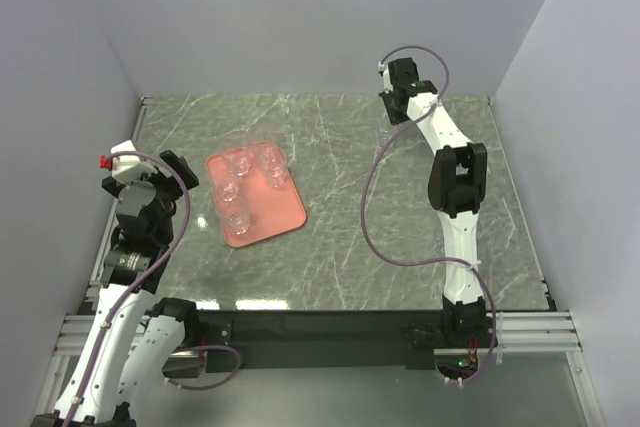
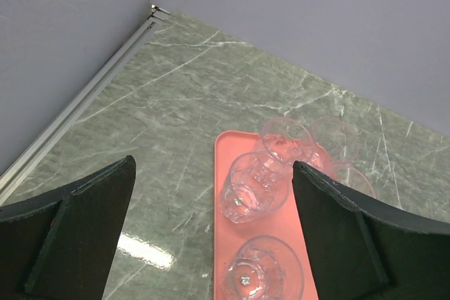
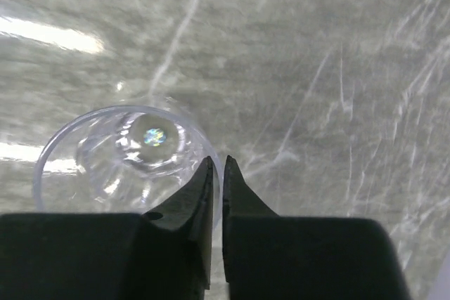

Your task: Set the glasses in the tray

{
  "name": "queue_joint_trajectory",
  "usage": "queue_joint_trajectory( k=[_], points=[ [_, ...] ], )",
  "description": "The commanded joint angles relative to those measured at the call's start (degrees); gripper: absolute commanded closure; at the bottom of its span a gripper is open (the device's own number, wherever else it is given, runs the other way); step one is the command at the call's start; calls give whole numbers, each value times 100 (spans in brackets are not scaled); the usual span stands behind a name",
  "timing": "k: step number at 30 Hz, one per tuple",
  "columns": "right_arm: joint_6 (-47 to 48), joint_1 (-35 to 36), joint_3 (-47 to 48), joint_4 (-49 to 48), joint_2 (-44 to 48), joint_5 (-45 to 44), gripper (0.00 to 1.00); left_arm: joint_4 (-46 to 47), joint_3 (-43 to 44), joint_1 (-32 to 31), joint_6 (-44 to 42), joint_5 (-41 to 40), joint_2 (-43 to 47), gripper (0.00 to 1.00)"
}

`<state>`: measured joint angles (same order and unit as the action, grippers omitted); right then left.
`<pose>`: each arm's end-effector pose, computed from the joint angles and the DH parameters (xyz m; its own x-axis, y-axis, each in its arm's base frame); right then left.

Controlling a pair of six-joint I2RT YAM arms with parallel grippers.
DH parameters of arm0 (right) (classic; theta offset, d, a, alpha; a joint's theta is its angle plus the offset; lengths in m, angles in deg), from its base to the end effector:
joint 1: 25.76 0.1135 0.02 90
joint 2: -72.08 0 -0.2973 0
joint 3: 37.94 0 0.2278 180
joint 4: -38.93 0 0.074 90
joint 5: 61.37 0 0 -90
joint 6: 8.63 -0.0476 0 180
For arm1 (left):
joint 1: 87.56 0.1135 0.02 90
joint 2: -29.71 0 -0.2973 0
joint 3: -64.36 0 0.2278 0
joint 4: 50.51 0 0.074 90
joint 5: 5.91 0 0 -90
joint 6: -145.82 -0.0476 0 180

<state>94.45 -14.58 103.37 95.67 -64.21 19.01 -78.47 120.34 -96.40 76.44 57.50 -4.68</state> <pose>0.5281 0.0963 0.2439 -0.7298 -0.3717 -0.5737 -0.2616 0.9272 -0.2680 0.1044 0.0053 0.3523 0.0038 -0.3193 -0.9476 -0.3214 0.8970 -0.3035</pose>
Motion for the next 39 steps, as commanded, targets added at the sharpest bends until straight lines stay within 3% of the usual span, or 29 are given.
queue_joint_trajectory(
  k=[1, 7, 13, 20, 23, 30, 39],
  points=[
    [54, -10, 158, 1, 23, 163, 100, 267, -28, -21, -128, 118, -24, 1],
    [185, 16, -70, 98, 426, 645, 100, 495, -186, -21, -269, 522, -15, 0],
    [573, 270, -1650, -244, 2067, 1830, 100, 662, -309, -21, -357, 883, -6, 1],
    [696, 1253, -3759, -877, 3801, 2035, 100, 777, -397, -21, -392, 1156, 20, 0],
    [669, 1650, -4130, -983, 4215, 2113, 100, 794, -415, -21, -427, 1182, -32, 1],
    [309, 1993, -3877, -1009, 4146, 2808, 100, 873, -494, -21, -576, 1217, -41, 0],
    [1, 2968, -3104, -1019, 3303, 2633, 100, 970, -520, -21, -665, 1428, 38, 1]
  ],
)
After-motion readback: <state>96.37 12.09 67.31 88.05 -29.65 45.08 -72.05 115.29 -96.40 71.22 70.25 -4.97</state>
